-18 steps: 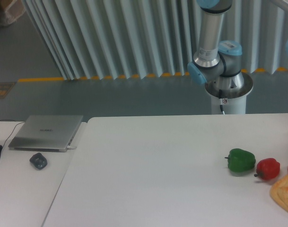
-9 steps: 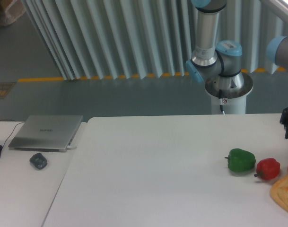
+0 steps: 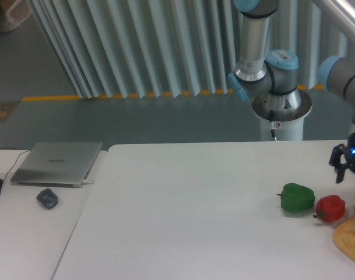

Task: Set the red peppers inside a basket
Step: 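Lower the gripper down over the red bell pepper, then close the gripper on the red bell pepper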

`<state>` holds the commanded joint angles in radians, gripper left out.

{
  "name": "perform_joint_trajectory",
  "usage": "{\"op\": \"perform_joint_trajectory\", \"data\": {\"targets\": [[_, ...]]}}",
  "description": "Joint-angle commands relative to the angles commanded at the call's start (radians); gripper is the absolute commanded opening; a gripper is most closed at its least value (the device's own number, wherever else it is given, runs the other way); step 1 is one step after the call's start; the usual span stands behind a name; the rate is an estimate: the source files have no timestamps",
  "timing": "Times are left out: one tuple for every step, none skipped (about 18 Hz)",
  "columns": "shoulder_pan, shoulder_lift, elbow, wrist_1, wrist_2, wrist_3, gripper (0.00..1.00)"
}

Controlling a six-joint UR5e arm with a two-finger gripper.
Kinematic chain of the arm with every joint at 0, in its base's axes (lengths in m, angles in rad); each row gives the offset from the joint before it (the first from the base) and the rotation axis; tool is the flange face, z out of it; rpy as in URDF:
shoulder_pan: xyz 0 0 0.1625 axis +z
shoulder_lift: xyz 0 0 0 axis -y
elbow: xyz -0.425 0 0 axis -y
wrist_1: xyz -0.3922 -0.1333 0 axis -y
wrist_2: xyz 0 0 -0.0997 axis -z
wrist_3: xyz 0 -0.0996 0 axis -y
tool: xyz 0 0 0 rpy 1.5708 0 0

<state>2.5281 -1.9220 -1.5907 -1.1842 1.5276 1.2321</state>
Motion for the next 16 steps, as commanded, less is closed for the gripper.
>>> {"op": "perform_joint_trajectory", "data": {"targets": [[-0.009, -0.003, -0.005, -0.008, 0.029, -0.008, 1.00], [-0.018, -0.008, -0.011, -0.011, 0.048, -0.008, 1.00], [-0.022, -0.008, -0.018, -0.017, 0.054, -0.008, 1.00], [-0.022, -0.006, -0.018, -0.020, 0.055, -0.010, 1.00], [-0.023, -0.006, -0.018, -0.031, 0.057, -0.005, 1.00], [-0.023, -0.008, -0.018, -0.031, 0.057, -0.006, 1.00], [-0.023, -0.009, -0.018, -0.032, 0.057, -0.006, 1.00], [-0.023, -0.009, -0.017, -0.034, 0.068, -0.006, 1.00], [-0.025, -0.011, -0.017, -0.037, 0.091, -0.006, 1.00], [-0.029, -0.011, -0.015, -0.038, 0.109, -0.006, 1.00], [-0.038, -0.012, -0.014, -0.037, 0.114, -0.009, 1.00], [-0.040, -0.015, -0.014, -0.035, 0.115, -0.013, 1.00], [-0.042, -0.020, -0.014, -0.034, 0.115, -0.014, 1.00], [-0.042, -0.022, -0.014, -0.034, 0.115, -0.014, 1.00], [-0.046, -0.023, -0.014, -0.032, 0.117, -0.014, 1.00], [-0.046, -0.025, -0.014, -0.031, 0.115, -0.014, 1.00]]}}
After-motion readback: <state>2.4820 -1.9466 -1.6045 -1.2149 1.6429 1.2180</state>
